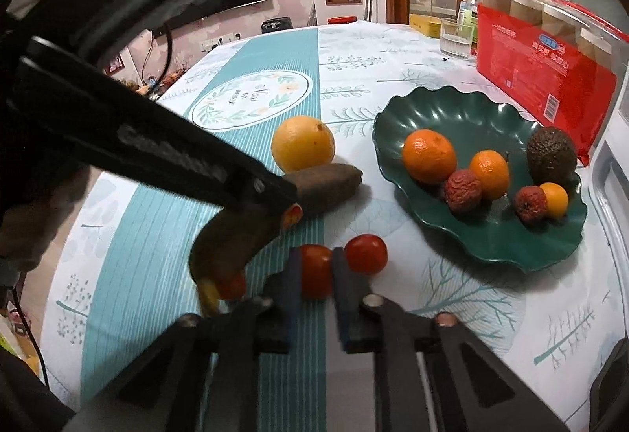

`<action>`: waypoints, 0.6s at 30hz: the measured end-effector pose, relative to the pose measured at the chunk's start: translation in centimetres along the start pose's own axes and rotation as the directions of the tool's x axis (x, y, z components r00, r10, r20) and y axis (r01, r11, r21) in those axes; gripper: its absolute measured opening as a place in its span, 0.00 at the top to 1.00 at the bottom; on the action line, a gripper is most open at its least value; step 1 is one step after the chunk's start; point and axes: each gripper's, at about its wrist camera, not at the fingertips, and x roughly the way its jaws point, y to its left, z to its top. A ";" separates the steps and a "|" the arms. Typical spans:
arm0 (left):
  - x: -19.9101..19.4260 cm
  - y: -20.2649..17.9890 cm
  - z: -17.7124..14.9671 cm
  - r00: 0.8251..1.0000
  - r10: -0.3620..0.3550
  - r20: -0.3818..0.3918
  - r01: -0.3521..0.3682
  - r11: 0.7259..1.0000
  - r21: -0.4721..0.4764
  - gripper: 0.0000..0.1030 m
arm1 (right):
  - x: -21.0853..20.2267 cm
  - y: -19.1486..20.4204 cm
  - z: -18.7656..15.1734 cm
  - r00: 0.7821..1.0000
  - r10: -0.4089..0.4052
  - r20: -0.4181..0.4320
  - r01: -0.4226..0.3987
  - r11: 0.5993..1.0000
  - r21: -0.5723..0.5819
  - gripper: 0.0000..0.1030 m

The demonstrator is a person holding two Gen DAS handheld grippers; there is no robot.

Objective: Organize fruits
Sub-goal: 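Grasp the dark banana with the left tool while the right tool grasps a cherry tomato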

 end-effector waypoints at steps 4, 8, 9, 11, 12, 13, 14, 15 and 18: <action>-1.0 -0.5 -0.1 0.999 0.019 0.028 -0.019 1.000 -0.001 0.92 | -0.3 -0.2 -0.7 1.000 0.012 -0.011 -0.012 0.999 0.044 0.89; -1.0 0.0 -0.7 0.999 0.032 0.033 -0.032 0.999 -0.017 0.78 | -1.2 -0.1 -1.5 1.000 0.014 0.021 -0.015 0.999 0.039 0.89; -0.8 0.3 -0.7 0.999 0.035 0.031 -0.035 0.999 -0.025 0.76 | -1.4 -0.1 -1.6 0.999 0.015 0.034 -0.016 0.999 0.035 0.89; -0.2 0.8 -0.6 0.998 0.050 0.030 -0.049 0.998 -0.039 0.74 | -1.6 -0.1 -1.8 0.999 0.019 0.050 -0.020 0.999 0.029 0.89; 0.2 1.1 -0.6 0.998 0.059 0.028 -0.058 0.997 -0.051 0.73 | -1.6 0.0 -1.8 0.998 0.012 0.056 -0.013 1.000 0.024 0.88; 0.5 1.4 -0.6 0.998 0.062 0.023 -0.061 0.996 -0.064 0.70 | -1.6 0.0 -1.9 0.998 0.006 0.058 -0.007 1.000 0.019 0.88; 0.8 1.7 -0.6 0.998 0.064 0.018 -0.062 0.995 -0.073 0.66 | -1.6 0.1 -1.9 0.998 0.003 0.060 -0.004 1.000 0.015 0.86; 1.0 1.9 -0.5 0.998 0.067 0.015 -0.066 0.995 -0.079 0.58 | -1.5 0.1 -1.8 0.998 0.004 0.060 -0.004 1.000 0.013 0.84; 1.5 2.5 -0.3 0.996 0.084 0.008 -0.083 0.993 -0.082 0.42 | -1.3 0.2 -1.5 0.998 0.014 0.062 -0.014 1.000 0.006 0.75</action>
